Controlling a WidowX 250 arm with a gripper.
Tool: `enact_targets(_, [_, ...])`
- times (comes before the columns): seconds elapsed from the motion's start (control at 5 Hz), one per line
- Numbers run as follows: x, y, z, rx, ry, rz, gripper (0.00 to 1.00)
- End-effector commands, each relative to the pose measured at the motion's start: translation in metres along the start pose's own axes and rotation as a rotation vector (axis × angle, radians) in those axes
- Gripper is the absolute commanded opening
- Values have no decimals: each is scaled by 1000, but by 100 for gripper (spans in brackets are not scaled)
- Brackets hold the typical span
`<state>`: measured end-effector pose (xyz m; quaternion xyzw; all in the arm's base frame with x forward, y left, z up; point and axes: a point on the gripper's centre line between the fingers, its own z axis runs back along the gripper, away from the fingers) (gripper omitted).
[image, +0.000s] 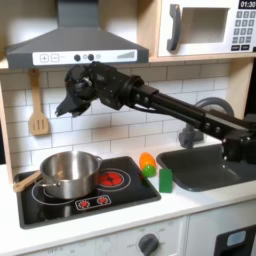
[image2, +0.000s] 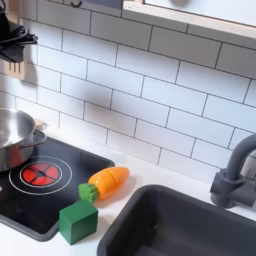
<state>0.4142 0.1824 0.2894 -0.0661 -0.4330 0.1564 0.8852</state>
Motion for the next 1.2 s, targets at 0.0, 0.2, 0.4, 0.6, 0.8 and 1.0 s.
enact_targets(0.0, [-2, 3, -3, 184, 91, -5, 100])
enact_targets(0.2, [-1, 4, -1, 207, 89, 17, 100])
enact_targets(0.4, [-3, 3, -5, 201, 98, 10, 100])
enact_targets(0.6, [-3, 3, -5, 201, 99, 16, 100])
enact_targets(0.8, [-3, 3, -4, 202, 98, 15, 100])
enact_targets(1.0, [-3, 3, -4, 201, 97, 16, 100])
